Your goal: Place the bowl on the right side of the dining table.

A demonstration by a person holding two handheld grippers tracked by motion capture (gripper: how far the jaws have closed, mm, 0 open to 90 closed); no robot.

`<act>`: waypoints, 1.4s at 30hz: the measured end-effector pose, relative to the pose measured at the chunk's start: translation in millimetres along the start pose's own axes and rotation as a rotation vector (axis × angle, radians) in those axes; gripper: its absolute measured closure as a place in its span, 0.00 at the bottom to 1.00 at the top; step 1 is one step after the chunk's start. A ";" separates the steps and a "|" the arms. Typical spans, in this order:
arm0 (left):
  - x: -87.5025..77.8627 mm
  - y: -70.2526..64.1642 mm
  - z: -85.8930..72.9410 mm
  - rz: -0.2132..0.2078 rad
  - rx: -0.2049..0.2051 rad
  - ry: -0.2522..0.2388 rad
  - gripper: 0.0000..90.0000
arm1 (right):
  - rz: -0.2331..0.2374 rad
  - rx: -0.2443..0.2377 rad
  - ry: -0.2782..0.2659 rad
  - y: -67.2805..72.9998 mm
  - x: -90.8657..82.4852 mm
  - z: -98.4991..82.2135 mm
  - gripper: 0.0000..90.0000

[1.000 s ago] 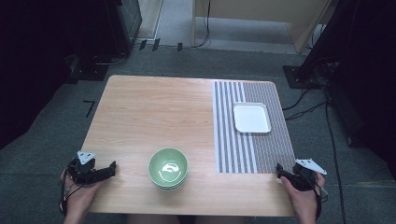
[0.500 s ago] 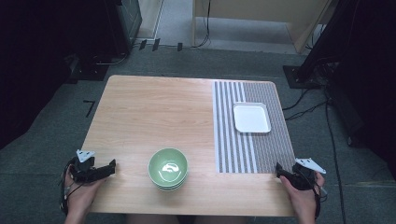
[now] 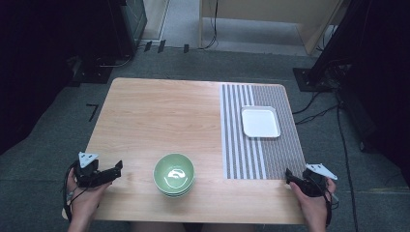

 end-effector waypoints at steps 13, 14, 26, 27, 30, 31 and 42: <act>-21.8 -25.4 13.4 -0.084 0.017 -0.064 0.04 | -0.001 0.000 0.000 0.0 0.0 0.0 0.25; -23.2 -27.5 14.1 -0.090 0.018 -0.067 0.04 | -0.001 0.000 0.000 0.0 0.0 0.0 0.25; -37.7 -55.0 20.1 -0.167 0.054 -0.097 0.04 | -0.001 0.000 0.000 0.0 0.0 0.0 0.25; -39.2 -57.9 20.7 -0.174 0.056 -0.102 0.04 | -0.001 0.000 0.000 0.0 0.0 0.0 0.25; -44.3 -66.6 22.0 -0.198 0.068 -0.111 0.04 | -0.001 0.002 0.000 0.1 0.0 0.0 0.25; -46.0 -69.6 22.5 -0.206 0.071 -0.114 0.04 | -0.001 0.002 0.000 0.1 0.0 0.0 0.25; -55.8 -100.5 21.6 -0.277 0.121 -0.123 0.04 | 0.010 0.016 -0.009 -0.2 -1.6 0.2 0.26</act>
Point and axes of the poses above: each handheld gripper's, and its own axes: x roughly forward along the jaws, z roughly out of its top, y roughly to its left, the point moved 7 cm from there along x, roughly forward along the jaws, and after that the axes turned 13 degrees about y, right-handed, at the moved point
